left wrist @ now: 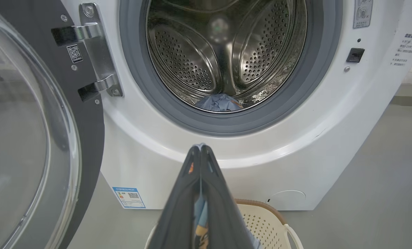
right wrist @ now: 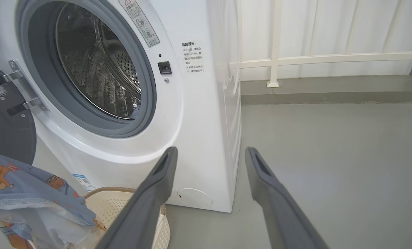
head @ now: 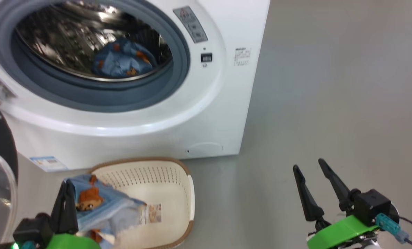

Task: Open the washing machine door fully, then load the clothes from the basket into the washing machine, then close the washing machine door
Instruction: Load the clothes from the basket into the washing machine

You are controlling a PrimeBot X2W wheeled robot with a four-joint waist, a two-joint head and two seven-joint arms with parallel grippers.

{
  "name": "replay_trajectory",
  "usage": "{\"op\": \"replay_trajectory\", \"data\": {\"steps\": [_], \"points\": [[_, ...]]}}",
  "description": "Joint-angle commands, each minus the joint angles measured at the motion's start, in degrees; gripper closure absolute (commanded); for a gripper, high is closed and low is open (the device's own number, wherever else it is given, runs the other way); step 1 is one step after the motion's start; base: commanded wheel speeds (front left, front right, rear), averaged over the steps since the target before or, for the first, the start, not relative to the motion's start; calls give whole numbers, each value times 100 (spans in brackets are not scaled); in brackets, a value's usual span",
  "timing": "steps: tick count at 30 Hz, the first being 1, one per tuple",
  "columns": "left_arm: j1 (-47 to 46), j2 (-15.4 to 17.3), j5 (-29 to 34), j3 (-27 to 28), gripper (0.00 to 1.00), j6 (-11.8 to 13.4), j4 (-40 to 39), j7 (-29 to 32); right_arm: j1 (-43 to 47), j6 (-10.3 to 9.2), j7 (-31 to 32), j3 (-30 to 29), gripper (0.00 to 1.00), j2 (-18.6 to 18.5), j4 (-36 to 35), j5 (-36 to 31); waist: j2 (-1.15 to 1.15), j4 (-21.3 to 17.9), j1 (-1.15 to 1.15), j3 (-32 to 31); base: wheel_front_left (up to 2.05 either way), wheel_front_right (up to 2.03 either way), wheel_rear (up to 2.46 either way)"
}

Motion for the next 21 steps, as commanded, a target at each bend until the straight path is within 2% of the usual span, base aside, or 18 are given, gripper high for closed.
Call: {"op": "replay_trajectory", "data": {"steps": [1, 9, 21], "points": [[17, 150, 69, 173, 100, 78, -224, 11, 37, 9, 16, 162, 0, 3, -177, 7, 0, 36, 0, -411, 0, 0, 0], [636, 162, 79, 95, 100, 200, -851, 323, 414, 9, 138, 121, 0, 3, -384, 70, 0, 50, 0, -886, 0, 0, 0], [919, 172, 44, 36, 100, 297, -1231, 514, 651, 9, 237, 73, 0, 3, -612, 107, 0, 95, 0, -1045, 0, 0, 0]]}}
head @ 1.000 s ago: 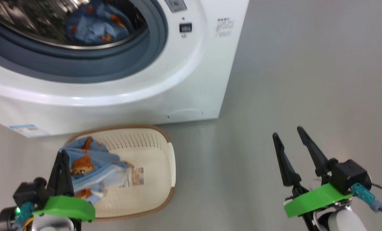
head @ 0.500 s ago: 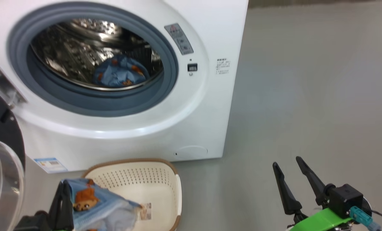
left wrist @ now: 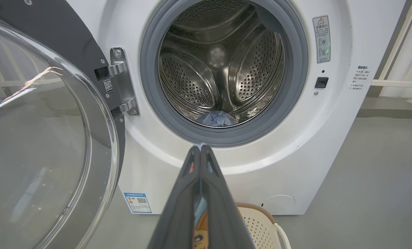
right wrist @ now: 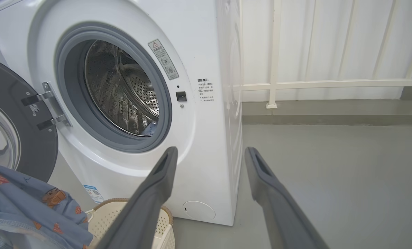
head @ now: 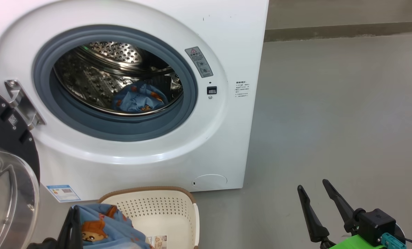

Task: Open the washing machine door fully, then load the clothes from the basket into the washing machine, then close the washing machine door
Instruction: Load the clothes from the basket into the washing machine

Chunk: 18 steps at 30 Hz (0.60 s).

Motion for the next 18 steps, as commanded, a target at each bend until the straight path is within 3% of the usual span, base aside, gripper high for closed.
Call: {"op": "replay_trajectory", "data": {"steps": [1, 18], "points": [[-119, 108, -13, 204, 100, 54, -192, 15, -50, 9, 21, 127, 0, -16, -196, 55, 0, 4, 0, -19, 0, 0, 0], [-124, 124, -62, 149, 100, 117, -247, 28, -29, 9, 12, 134, 0, -16, -224, 74, 0, -30, 0, -2, 0, 0, 0]]}}
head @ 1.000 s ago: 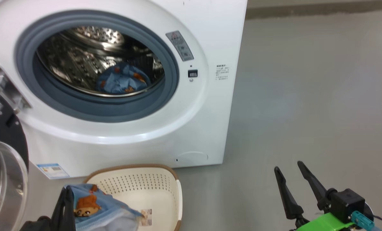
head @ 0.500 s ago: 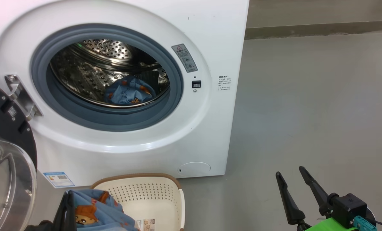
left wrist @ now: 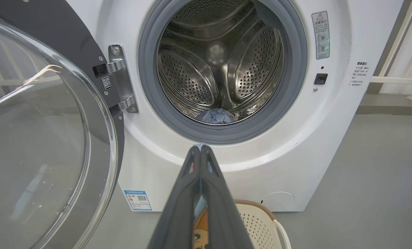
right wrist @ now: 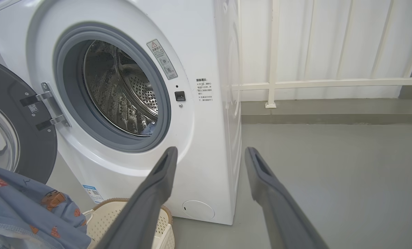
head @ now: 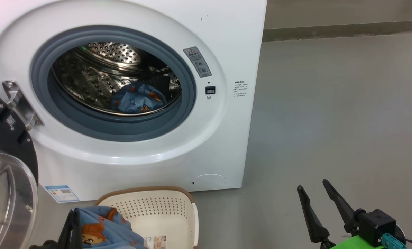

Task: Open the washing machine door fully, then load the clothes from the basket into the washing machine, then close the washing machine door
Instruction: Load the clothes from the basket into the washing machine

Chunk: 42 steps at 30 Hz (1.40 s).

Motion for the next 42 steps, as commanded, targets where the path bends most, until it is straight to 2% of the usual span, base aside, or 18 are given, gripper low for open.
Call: {"op": "replay_trajectory", "data": {"steps": [1, 13, 20, 25, 27, 33, 42], "points": [[-223, 94, -53, 184, 100, 40, -159, -42, -53, 9, -13, 132, 0, -18, -177, 69, 0, -6, 0, 5, 0, 0, 0], [-502, 81, -196, 159, 100, -14, 94, -97, -73, 9, 1, 156, 0, -18, -253, 45, 0, -24, 0, 151, 0, 0, 0], [-1122, 31, -443, 87, 100, -272, 713, -86, -281, 9, 30, 238, 0, -18, -347, 15, 0, -116, 0, 605, 0, 0, 0], [-1952, -7, -630, 66, 100, -505, 1430, -129, -549, 9, 5, 274, 0, -18, -413, -16, 0, -218, 0, 1146, 0, 0, 0], [-2612, 35, -739, 87, 100, -674, 1936, -127, -744, 9, -51, 308, 0, -18, -437, -14, 0, -303, 0, 1520, 0, 0, 0], [-3713, 226, -867, 142, 100, -919, 2712, -19, -1104, 9, -213, 448, 0, -18, -365, 46, 0, -549, 0, 2069, 0, 0, 0], [-5452, 689, -1161, 189, 100, -1193, 3838, 735, -1632, 9, -541, 582, 0, -18, -66, 263, 0, -1067, 0, 2887, 0, 0, 0]]}}
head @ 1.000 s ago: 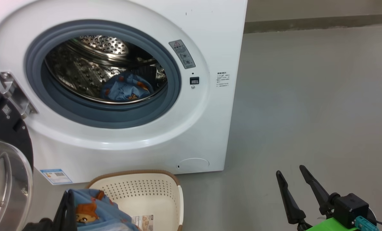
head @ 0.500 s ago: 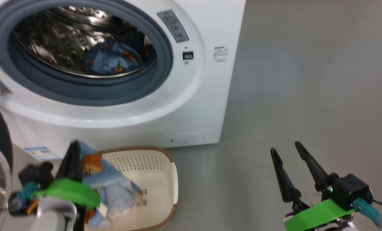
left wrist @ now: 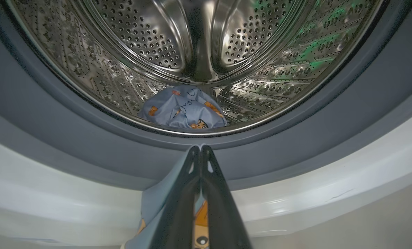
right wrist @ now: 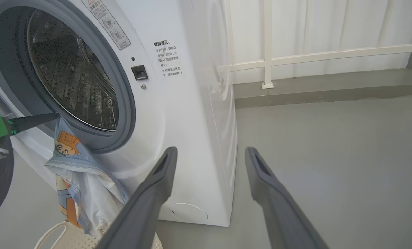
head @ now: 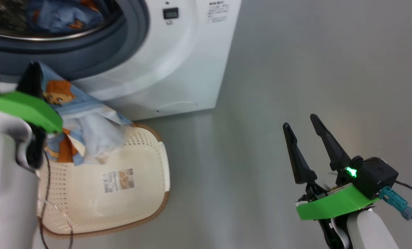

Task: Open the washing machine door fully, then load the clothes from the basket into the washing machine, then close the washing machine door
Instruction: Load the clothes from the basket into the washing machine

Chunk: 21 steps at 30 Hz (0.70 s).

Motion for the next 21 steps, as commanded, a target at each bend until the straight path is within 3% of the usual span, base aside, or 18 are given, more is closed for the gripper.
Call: {"op": "replay_trajectory", "data": {"steps": [1, 11, 21], "points": [[-234, 285, -78, 160, 100, -42, -81, 42, -98, 9, -63, 173, 0, -1, -105, 46, 0, -475, 0, 528, 0, 0, 0], [-1662, 987, -181, 100, 100, -140, 365, 966, -486, 9, -205, 408, 0, -1, 125, 382, 0, -1041, 0, 1147, 0, 0, 0], [-2619, 1717, -78, 121, 100, -119, 458, 1337, -689, 9, -209, 633, 0, -1, -31, 635, 0, -1489, 0, 1621, 0, 0, 0]]}}
